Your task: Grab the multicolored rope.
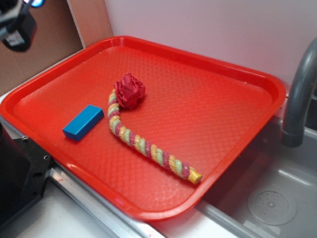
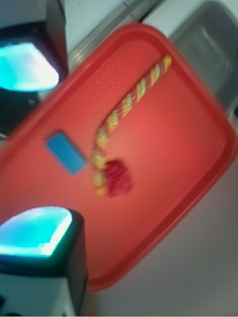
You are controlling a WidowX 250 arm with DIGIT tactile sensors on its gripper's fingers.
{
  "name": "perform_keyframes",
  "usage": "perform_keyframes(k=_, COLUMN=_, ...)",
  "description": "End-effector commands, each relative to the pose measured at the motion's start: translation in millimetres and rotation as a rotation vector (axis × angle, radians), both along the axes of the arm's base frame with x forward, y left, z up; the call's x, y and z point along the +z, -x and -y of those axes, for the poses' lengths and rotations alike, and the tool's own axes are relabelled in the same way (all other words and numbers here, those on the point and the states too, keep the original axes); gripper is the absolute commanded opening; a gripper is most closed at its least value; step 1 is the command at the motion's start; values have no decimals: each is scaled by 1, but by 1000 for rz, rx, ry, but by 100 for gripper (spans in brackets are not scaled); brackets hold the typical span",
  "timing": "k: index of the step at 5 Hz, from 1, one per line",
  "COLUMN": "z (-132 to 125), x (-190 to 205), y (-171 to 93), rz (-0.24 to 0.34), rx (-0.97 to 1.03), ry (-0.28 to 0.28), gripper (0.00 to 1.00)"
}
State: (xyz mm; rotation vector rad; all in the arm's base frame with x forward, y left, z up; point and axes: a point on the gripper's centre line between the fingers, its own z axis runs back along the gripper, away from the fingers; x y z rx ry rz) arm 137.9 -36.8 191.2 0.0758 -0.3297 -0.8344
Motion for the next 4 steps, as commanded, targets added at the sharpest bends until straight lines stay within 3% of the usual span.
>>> perform_keyframes(k=1, z=31, x=-60, y=-33, rz=-199, rx=-489, ry=-61, gripper=100)
perform_keyframes(k=2, z=44, x=-87, y=-38, rz=-285, rx=-627, ry=-55, gripper=100)
perform_keyframes(k=4, z=45, x=-142, y=-42, rz=-383, rx=-772, ry=-99, gripper=100)
